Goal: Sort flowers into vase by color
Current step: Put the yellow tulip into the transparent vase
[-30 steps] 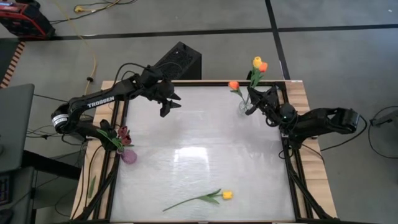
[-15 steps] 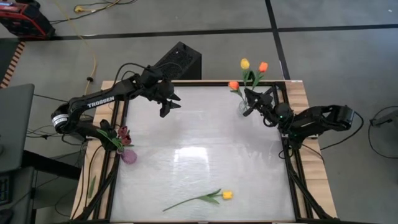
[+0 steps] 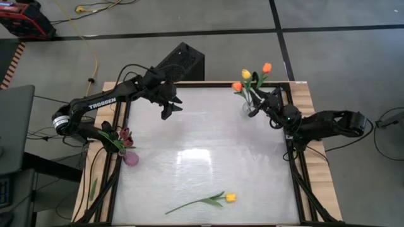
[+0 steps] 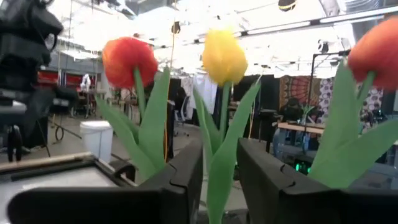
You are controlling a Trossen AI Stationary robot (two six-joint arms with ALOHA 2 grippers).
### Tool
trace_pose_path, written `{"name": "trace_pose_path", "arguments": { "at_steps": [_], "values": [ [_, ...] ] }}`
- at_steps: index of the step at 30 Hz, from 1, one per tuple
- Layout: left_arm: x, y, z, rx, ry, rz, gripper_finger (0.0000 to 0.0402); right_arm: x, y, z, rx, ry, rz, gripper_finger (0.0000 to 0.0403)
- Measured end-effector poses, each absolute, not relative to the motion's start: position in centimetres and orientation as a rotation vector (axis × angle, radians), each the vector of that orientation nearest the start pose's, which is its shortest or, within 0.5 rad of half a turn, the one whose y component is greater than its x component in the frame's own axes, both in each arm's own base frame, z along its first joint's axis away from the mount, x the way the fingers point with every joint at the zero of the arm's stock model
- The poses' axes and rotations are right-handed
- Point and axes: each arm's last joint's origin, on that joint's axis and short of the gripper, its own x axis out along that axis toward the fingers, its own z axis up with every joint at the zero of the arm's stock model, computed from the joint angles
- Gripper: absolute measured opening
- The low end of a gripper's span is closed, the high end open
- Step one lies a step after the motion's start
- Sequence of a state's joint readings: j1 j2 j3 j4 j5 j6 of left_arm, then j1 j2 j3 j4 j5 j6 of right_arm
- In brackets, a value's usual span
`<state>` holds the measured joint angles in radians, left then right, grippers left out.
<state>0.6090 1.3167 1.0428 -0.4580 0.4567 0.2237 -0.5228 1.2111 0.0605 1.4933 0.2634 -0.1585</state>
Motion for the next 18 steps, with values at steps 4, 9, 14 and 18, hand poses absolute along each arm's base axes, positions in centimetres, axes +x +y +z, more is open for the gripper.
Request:
{"name": "trace_pose_path", "arguments": {
  "at_steps": [4,9,14,18],
  "values": [
    [23.5,14.5,28.8,-0.157,0.641,0.059,0.0173,14.4,-8.7,19.0,-0.202,-0.308,-0.783,0.0151],
    [24.9,12.1,28.9,-0.099,0.636,-0.030,0.0173,14.9,-7.1,20.2,-0.255,-0.319,-0.692,0.0177],
    [26.6,8.8,29.2,0.034,0.641,-0.054,0.0173,16.5,-5.3,22.6,-0.272,-0.299,-0.569,0.0191],
    [27.4,6.4,29.7,0.117,0.645,-0.046,0.0173,18.3,-3.5,24.4,-0.275,-0.208,-0.438,0.0192]
  ]
}}
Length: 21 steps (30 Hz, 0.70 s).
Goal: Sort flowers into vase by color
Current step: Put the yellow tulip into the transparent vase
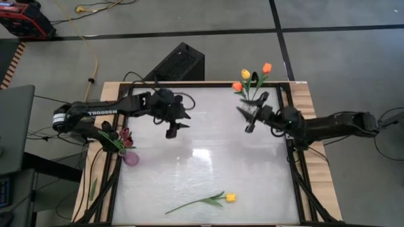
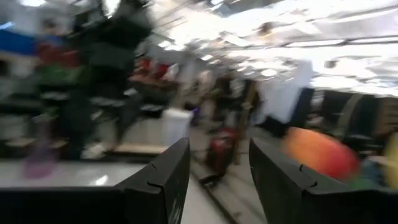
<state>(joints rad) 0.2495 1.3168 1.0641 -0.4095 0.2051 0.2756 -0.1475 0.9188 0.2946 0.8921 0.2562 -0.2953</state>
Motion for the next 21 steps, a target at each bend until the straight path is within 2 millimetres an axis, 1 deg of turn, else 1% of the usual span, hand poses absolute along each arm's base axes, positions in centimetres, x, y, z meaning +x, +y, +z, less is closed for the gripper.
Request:
{"name": "trace_pose_path", "arguments": {
  "at_steps": [2,5,7,10,14,18,21],
  "values": [
    [27.7,5.3,30.1,0.156,0.651,-0.036,0.0173,19.1,-2.3,25.1,-0.277,-0.150,-0.363,0.0191],
    [27.9,4.0,31.5,0.220,0.646,-0.007,0.0173,20.0,-0.5,25.8,-0.279,-0.072,-0.259,0.0191],
    [27.7,3.1,33.0,0.235,0.638,0.008,0.0173,20.4,0.6,26.1,-0.260,-0.041,-0.199,0.0191],
    [27.3,1.5,35.5,0.194,0.614,-0.004,0.0173,20.9,2.2,25.8,-0.212,-0.015,-0.120,0.0191],
    [26.6,-1.7,37.9,0.153,0.553,-0.086,0.0173,21.6,4.1,24.5,-0.193,0.042,-0.025,0.0191],
    [25.7,-5.1,38.9,0.144,0.512,-0.131,0.0173,22.4,5.9,22.8,-0.189,0.109,0.050,0.0191],
    [24.9,-7.8,38.8,0.108,0.520,-0.189,0.0173,22.8,7.1,21.8,-0.170,0.139,0.090,0.0191]
  ]
}}
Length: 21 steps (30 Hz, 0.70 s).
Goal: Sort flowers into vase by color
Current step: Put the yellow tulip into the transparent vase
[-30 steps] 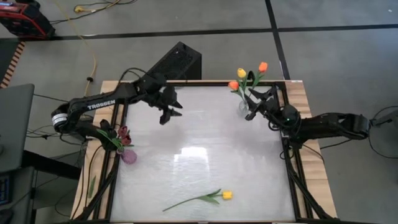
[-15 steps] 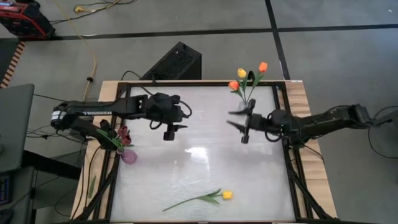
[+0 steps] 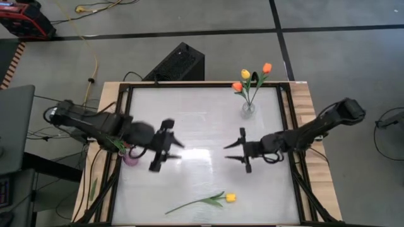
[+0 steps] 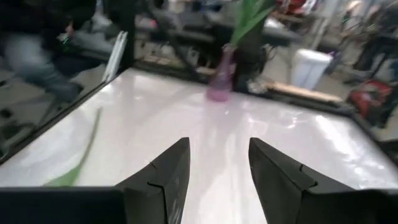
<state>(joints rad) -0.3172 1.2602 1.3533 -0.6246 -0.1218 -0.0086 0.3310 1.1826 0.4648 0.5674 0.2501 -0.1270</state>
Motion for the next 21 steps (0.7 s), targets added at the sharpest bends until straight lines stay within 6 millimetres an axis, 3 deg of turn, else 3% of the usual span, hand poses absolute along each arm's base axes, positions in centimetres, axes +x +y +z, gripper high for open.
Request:
{"name": "trace_pose_path", "arguments": {
  "at_steps": [5,9,15,21],
  "values": [
    [23.8,-12.7,38.9,0.116,0.471,-0.323,0.0173,23.2,8.5,20.3,-0.188,0.192,0.141,0.0191],
    [23.6,-16.7,37.8,0.094,0.474,-0.398,0.0173,23.4,8.8,19.7,-0.193,0.212,0.151,0.0191],
    [24.5,-22.9,33.2,0.015,0.579,-0.339,0.0173,23.4,9.0,19.3,-0.173,0.233,0.171,0.0191],
    [26.4,-26.4,27.9,-0.105,0.669,-0.202,0.0173,23.4,9.2,19.4,-0.166,0.219,0.196,0.0191]
  ]
}}
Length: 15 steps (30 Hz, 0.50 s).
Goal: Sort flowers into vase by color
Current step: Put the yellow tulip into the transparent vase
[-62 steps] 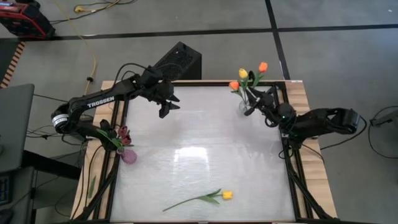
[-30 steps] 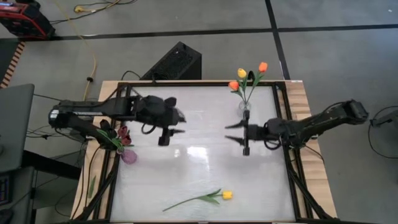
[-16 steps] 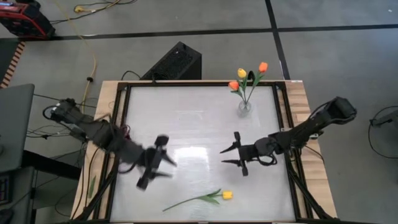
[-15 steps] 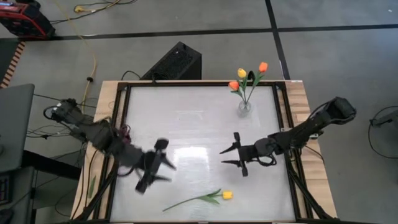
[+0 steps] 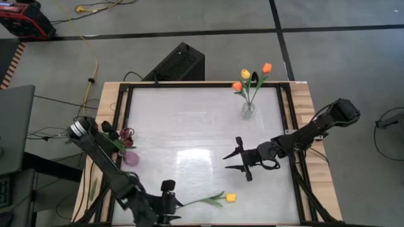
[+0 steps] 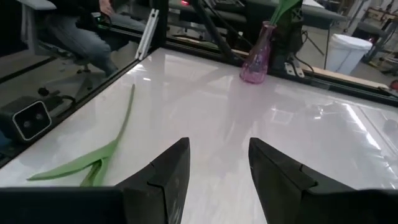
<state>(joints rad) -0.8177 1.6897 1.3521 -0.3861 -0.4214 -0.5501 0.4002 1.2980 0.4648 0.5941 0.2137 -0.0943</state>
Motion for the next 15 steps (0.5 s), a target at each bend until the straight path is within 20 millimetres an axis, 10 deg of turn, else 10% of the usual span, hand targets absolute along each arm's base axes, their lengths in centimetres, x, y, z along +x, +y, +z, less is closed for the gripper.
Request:
{"name": "trace_pose_path", "arguments": {
  "at_steps": [15],
  "values": [
    [30.7,-27.6,19.1,-0.142,0.783,-0.059,0.0173,23.1,10.3,19.9,-0.026,0.176,0.234,0.0191]
  ]
}}
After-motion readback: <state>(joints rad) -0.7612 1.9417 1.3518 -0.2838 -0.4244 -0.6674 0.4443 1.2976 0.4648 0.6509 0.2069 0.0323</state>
